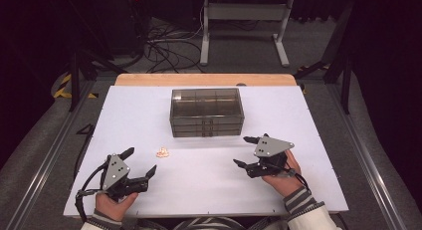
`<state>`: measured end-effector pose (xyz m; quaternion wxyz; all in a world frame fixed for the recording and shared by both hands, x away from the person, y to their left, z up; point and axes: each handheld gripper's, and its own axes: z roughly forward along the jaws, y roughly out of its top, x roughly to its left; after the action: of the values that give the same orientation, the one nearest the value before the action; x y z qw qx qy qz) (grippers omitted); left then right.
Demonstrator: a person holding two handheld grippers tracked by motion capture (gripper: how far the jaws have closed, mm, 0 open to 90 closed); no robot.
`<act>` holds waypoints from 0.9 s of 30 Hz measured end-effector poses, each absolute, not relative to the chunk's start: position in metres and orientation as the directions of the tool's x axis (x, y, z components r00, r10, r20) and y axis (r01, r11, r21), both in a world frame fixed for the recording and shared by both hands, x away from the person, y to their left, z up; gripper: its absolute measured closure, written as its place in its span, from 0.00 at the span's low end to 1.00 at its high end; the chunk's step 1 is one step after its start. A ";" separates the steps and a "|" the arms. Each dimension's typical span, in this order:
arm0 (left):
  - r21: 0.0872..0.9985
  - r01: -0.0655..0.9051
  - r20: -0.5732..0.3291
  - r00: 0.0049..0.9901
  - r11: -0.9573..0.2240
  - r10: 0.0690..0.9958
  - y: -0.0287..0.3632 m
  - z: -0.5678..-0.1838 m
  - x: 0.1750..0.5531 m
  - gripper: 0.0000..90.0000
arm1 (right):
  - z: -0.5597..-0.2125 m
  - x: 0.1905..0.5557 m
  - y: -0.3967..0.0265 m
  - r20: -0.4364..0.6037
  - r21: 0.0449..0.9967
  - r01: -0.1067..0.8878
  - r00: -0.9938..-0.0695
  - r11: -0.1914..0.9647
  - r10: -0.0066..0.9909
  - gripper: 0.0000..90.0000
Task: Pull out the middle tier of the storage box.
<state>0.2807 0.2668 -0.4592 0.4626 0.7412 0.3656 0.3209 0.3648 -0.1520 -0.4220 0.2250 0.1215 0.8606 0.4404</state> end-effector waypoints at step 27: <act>0.921 0.250 0.127 0.532 -0.299 0.837 0.266 -0.459 0.281 0.14 | -0.429 0.348 -0.136 -0.597 0.646 -0.186 -0.727 0.740 0.339 0.40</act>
<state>0.2811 0.2665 -0.4593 0.4651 0.7413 0.3667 0.3158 0.3482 -0.1363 -0.4290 0.3668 0.0443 0.8576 0.3578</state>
